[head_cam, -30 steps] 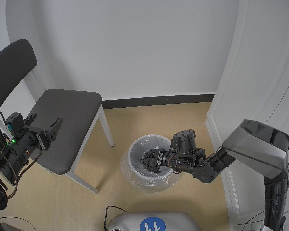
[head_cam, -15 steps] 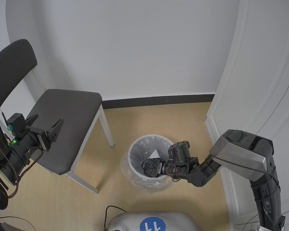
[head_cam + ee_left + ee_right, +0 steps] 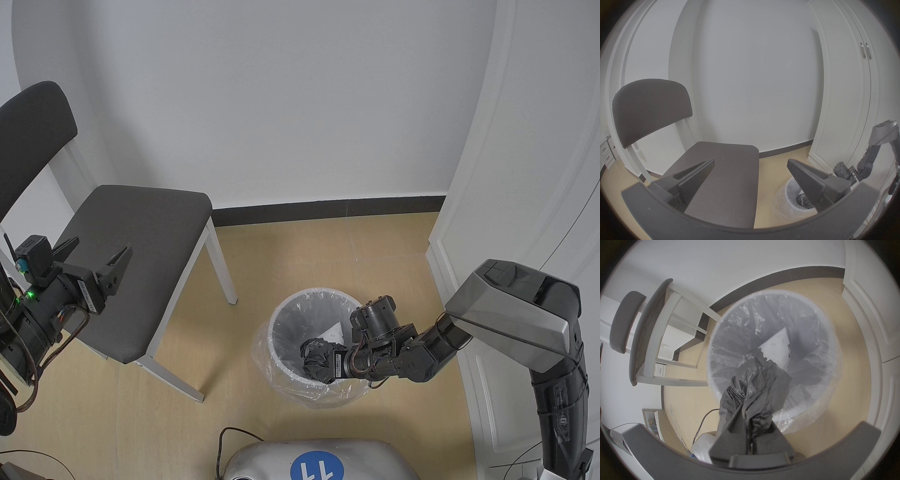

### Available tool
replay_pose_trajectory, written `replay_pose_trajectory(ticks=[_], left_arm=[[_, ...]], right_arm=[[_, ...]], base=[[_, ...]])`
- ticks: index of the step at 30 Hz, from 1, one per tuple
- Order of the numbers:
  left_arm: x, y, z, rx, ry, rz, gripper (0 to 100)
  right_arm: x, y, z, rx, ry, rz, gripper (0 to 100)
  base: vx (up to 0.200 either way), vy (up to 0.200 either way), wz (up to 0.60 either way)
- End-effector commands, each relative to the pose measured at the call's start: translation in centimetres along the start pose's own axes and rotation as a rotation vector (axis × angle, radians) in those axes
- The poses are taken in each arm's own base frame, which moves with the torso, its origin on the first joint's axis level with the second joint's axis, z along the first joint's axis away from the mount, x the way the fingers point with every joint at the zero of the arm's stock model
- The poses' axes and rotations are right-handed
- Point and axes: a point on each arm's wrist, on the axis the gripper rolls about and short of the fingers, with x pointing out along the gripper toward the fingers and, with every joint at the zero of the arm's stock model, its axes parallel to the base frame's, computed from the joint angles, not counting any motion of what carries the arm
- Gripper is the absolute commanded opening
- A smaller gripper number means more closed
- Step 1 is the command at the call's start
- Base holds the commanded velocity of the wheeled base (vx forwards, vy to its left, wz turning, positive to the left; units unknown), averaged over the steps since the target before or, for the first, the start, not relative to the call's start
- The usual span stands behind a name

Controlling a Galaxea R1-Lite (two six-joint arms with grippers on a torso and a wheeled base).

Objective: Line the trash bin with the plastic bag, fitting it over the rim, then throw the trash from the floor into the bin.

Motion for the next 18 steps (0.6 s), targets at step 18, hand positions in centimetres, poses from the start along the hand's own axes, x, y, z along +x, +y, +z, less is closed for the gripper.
replay_pose_trajectory(ticks=[18], left_arm=[[0.1, 0.0, 0.0, 0.0, 0.001, 0.0, 100]], right_arm=[[2.0, 0.6, 1.8, 0.108, -0.212, 0.062, 0]], base=[[0.0, 0.0, 0.0]])
